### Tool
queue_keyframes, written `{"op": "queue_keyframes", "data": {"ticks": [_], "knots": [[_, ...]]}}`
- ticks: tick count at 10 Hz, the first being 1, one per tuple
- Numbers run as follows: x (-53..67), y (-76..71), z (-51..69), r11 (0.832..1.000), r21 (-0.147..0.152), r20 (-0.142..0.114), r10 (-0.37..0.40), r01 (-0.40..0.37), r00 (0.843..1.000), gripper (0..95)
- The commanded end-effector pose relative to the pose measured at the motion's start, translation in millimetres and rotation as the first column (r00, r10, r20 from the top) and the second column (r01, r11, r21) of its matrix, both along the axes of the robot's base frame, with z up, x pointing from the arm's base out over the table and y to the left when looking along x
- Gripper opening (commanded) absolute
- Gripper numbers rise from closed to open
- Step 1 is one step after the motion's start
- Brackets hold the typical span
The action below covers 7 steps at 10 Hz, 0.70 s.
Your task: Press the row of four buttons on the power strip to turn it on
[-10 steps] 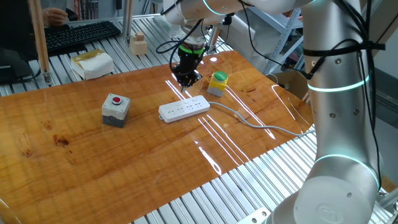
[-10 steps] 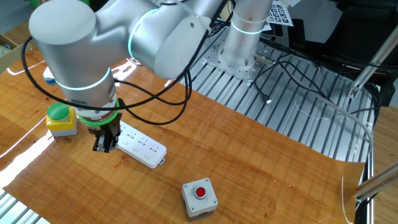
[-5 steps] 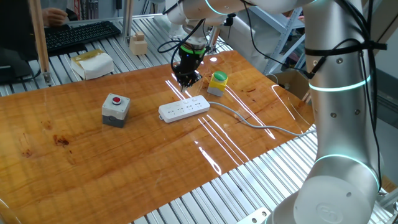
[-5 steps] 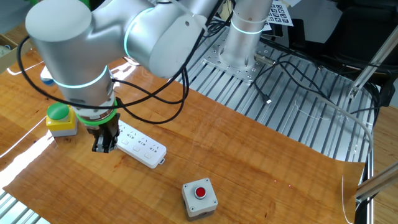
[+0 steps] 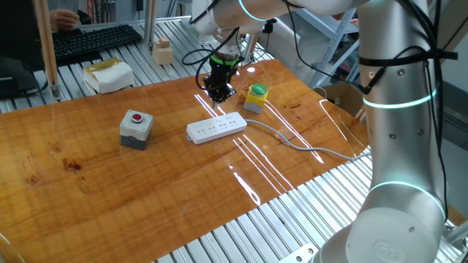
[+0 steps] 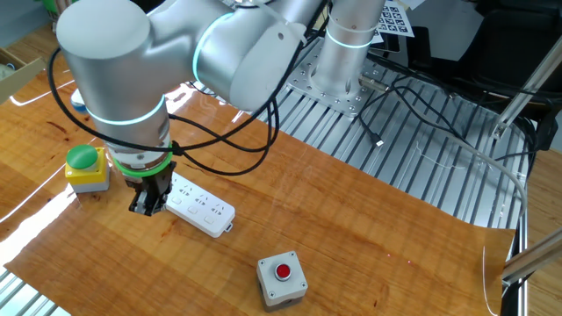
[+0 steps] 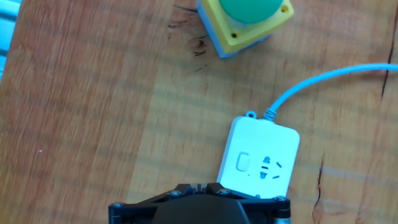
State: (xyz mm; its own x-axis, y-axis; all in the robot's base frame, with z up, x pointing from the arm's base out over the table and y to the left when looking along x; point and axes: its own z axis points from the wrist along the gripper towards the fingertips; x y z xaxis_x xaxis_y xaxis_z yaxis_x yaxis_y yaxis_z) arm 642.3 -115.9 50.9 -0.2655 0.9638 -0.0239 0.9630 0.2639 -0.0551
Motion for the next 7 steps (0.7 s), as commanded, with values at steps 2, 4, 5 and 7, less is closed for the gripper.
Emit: {"op": "queue_keyframes", "data": {"ticks": [2, 4, 5, 7], "knots": [[-0.4, -0.1, 0.3, 0.992, 0.023, 0.012, 0.124, -0.124, 0.992, 0.0], [-0.4, -0.1, 0.3, 0.991, 0.020, 0.010, 0.136, -0.136, 0.991, 0.0], [-0.4, -0.1, 0.3, 0.989, 0.020, 0.009, 0.146, -0.146, 0.989, 0.0], [-0.4, -0.1, 0.3, 0.979, 0.015, 0.007, 0.204, -0.204, 0.979, 0.0]]}}
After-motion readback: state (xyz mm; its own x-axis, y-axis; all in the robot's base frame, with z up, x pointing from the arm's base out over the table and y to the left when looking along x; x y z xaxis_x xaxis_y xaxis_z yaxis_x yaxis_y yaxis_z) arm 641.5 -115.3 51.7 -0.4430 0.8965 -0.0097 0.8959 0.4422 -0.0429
